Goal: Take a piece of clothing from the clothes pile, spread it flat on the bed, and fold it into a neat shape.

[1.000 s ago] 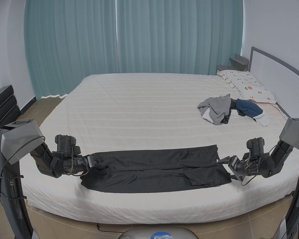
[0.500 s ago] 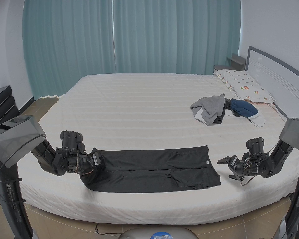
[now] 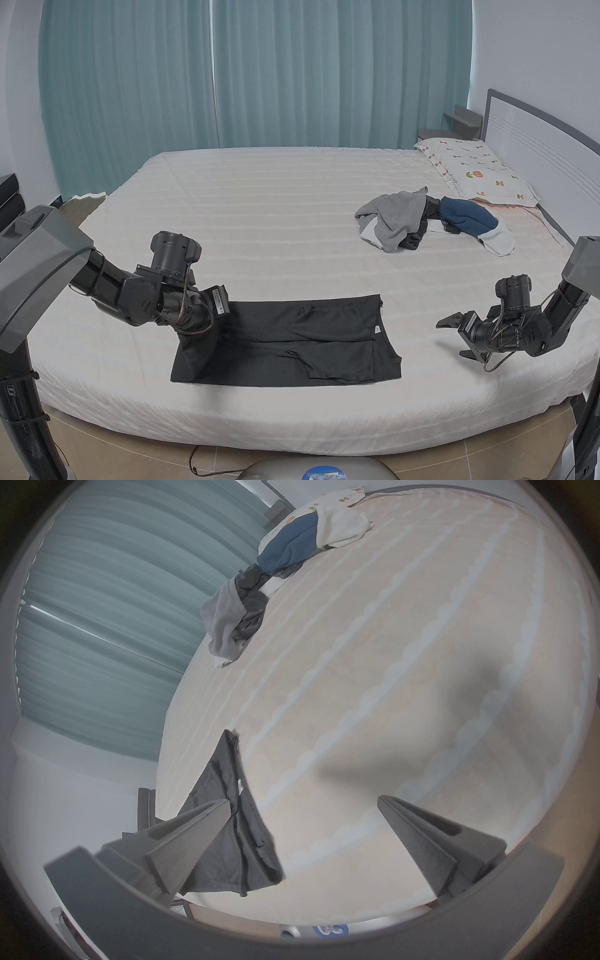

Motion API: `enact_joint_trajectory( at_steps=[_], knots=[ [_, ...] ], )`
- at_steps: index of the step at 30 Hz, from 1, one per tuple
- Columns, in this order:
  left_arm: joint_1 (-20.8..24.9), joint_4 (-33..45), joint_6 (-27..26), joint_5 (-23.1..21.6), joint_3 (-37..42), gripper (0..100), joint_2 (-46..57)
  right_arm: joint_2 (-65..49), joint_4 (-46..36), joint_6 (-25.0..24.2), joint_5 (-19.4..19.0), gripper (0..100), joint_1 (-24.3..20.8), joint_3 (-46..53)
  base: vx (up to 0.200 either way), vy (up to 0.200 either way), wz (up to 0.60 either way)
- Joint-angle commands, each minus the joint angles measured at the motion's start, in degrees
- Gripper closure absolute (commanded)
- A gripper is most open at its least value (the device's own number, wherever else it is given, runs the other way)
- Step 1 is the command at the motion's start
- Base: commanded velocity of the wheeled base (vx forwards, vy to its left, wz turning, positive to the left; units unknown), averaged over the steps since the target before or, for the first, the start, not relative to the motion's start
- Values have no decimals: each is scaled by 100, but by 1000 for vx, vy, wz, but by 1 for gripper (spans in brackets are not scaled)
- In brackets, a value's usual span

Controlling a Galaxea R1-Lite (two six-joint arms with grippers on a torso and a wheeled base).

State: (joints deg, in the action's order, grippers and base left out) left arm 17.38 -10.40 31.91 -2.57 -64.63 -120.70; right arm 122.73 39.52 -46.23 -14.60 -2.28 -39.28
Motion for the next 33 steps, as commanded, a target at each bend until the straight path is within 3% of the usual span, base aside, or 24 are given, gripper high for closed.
enact_joint_trajectory(
  at_steps=[1, 19, 32, 33],
  knots=[
    [248, 284, 96, 29, -401, 100, -15, -13, 3, 0, -16, 0, -1, -1, 0, -200, 0],
    [1030, 1769, 482, 73, -2141, 100, -771, -4, 3, 0, -16, 0, -18, -10, 0, -200, 0],
    [1250, 2138, 913, 433, -3055, 100, -1430, 5, 3, 8, -16, 0, -27, -10, 0, 0, 0],
    [1276, 2147, 922, 424, -3055, 0, -1439, 14, 3, 0, -25, 0, -27, -10, 0, 0, 0]
  ],
)
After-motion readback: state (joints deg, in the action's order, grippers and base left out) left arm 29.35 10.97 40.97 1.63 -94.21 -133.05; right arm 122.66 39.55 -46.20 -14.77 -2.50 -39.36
